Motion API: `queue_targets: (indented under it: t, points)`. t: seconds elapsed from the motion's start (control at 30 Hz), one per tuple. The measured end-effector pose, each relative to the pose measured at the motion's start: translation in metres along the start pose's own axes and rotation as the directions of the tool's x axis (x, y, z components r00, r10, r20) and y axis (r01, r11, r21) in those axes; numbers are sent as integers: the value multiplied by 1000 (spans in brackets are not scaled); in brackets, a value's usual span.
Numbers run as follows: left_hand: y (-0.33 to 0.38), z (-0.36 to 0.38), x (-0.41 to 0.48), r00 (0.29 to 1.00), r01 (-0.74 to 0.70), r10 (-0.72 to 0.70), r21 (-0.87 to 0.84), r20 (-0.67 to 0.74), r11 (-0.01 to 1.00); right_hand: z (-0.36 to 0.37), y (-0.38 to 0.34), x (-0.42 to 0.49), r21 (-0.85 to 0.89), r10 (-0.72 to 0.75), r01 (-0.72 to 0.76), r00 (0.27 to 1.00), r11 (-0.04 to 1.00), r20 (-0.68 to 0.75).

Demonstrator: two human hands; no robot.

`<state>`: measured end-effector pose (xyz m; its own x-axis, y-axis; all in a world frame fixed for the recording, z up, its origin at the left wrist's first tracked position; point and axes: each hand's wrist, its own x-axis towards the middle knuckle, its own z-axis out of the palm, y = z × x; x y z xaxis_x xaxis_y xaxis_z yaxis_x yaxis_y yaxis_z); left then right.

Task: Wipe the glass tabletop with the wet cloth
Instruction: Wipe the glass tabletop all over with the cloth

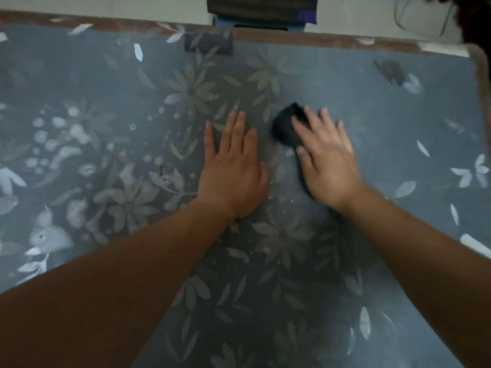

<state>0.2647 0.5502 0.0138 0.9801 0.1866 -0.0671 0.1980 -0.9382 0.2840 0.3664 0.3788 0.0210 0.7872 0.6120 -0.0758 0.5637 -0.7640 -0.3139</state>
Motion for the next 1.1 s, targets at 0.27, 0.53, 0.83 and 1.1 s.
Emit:
queue_targets:
  t: [0.27,0.53,0.83,1.1]
  points:
    - [2,-7,0,1000,-26,26,-75,-2,997,-5,10,-27,18,-27,27,999,999,18]
    - [-21,-24,-60,1000,20,-20,23,12,1000,2,2,-65,-33,-66,67,997,997,26]
    - [-44,-15,-92,998,35,-42,149,47,988,8,-27,-107,25,16,-16,1000,1000,4]
    - [-53,2,-91,999,13,-7,138,-46,990,13,-46,-11,58,194,-191,980,980,-36]
